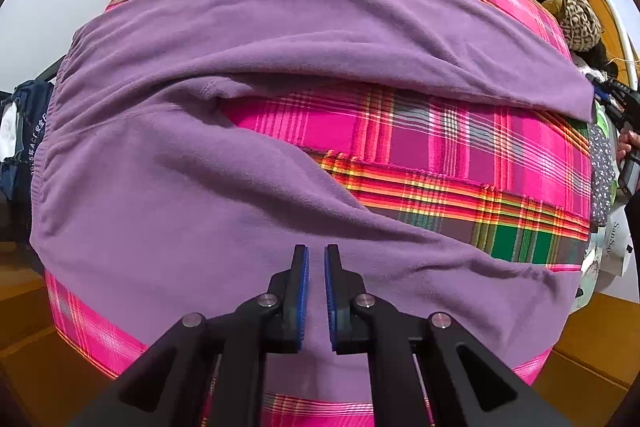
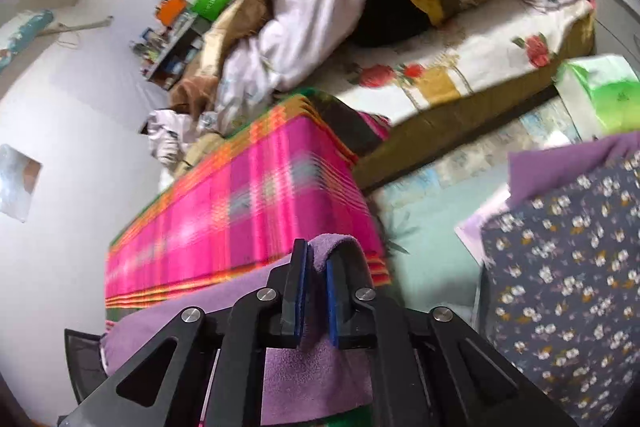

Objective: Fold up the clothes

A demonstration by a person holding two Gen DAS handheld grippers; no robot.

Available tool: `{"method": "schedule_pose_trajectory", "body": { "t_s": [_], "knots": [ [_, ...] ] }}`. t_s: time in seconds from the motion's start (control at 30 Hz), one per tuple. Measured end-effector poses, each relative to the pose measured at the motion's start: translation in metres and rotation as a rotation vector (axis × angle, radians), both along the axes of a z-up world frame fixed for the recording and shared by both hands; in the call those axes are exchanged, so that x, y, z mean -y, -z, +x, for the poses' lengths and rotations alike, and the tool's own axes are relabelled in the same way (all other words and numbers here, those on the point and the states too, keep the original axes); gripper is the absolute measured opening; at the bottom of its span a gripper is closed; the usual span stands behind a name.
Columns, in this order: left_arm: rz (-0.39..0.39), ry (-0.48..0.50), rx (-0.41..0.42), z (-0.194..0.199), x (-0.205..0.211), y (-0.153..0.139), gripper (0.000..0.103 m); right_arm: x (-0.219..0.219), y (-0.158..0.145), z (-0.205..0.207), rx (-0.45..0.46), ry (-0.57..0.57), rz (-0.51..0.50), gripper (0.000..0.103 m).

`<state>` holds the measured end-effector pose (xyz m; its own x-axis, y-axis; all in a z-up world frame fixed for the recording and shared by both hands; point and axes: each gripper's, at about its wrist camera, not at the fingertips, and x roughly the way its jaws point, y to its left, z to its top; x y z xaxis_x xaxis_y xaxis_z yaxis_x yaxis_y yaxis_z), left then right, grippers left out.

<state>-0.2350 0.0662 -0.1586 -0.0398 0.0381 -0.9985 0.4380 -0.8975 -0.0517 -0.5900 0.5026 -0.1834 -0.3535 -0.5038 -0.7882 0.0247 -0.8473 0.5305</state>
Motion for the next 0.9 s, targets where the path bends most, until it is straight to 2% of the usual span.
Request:
{"method": "schedule_pose_trajectory", "body": {
  "t_s": [0.03, 0.07, 0.1, 0.27, 0.4, 0.43, 0.5, 0.53, 0.77, 0.9],
  "knots": [
    [0.0, 0.001, -0.004, 0.0, 0.0, -0.001, 0.008, -0.005, 0.003, 0.002, 0.015, 0.021, 0.001, 0.024],
    [0.0, 0.001, -0.008, -0.001, -0.001, -0.002, 0.008, -0.014, 0.005, 0.008, 0.025, 0.058, -0.019, 0.036],
    [-0.001, -0.001, -0.009, -0.001, -0.001, -0.002, 0.008, -0.024, 0.008, 0.014, 0.035, 0.095, -0.039, 0.039],
    [0.005, 0.004, -0.006, -0.004, -0.005, -0.001, 0.008, -0.062, 0.031, 0.053, 0.127, 0.24, -0.199, 0.045],
    [0.008, 0.029, -0.01, -0.008, -0.015, -0.001, 0.008, -0.059, 0.051, 0.074, 0.214, 0.242, -0.287, 0.045],
    [0.007, 0.035, -0.012, -0.009, -0.018, -0.002, 0.008, -0.056, 0.052, 0.076, 0.211, 0.232, -0.296, 0.042],
    [0.004, 0.038, -0.014, -0.011, -0.02, -0.004, 0.008, -0.051, 0.047, 0.078, 0.189, 0.216, -0.295, 0.01],
    [0.002, 0.037, -0.014, -0.011, -0.021, -0.005, 0.008, -0.05, 0.043, 0.078, 0.175, 0.211, -0.284, 0.008],
    [-0.018, 0.005, -0.024, -0.002, -0.015, -0.005, 0.008, -0.049, 0.023, 0.071, 0.136, 0.172, -0.146, 0.007],
    [-0.042, -0.032, -0.033, 0.001, -0.006, -0.006, 0.008, -0.048, 0.014, 0.075, 0.121, 0.176, -0.069, 0.017]
  ]
}}
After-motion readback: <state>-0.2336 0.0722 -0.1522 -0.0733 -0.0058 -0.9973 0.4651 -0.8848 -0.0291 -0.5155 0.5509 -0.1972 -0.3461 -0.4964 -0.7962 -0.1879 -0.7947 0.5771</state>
